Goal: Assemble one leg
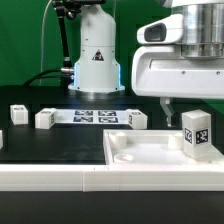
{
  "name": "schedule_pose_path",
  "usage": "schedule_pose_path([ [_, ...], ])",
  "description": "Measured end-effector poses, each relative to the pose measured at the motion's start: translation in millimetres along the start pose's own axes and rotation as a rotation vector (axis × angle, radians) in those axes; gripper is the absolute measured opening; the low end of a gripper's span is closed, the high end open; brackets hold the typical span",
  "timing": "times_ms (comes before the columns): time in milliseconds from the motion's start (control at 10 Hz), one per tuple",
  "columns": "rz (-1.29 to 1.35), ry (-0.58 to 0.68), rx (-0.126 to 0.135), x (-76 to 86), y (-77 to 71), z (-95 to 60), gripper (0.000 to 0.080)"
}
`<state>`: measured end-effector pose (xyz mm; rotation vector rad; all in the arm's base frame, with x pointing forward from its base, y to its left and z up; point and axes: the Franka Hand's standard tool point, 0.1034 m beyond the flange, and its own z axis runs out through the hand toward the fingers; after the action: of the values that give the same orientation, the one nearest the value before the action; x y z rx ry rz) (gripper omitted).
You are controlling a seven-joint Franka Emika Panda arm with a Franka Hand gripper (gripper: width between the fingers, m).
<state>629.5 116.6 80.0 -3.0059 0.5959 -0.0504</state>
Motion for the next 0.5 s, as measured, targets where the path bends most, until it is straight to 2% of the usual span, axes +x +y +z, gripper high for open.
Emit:
schedule_pose_path([
  [300, -0.238, 0.002, -0.004, -0.5, -1.5, -0.3, 0.0648],
  [500, -0.410, 0.010, -0.005, 3.7, 2.7, -0.9, 0.0648],
])
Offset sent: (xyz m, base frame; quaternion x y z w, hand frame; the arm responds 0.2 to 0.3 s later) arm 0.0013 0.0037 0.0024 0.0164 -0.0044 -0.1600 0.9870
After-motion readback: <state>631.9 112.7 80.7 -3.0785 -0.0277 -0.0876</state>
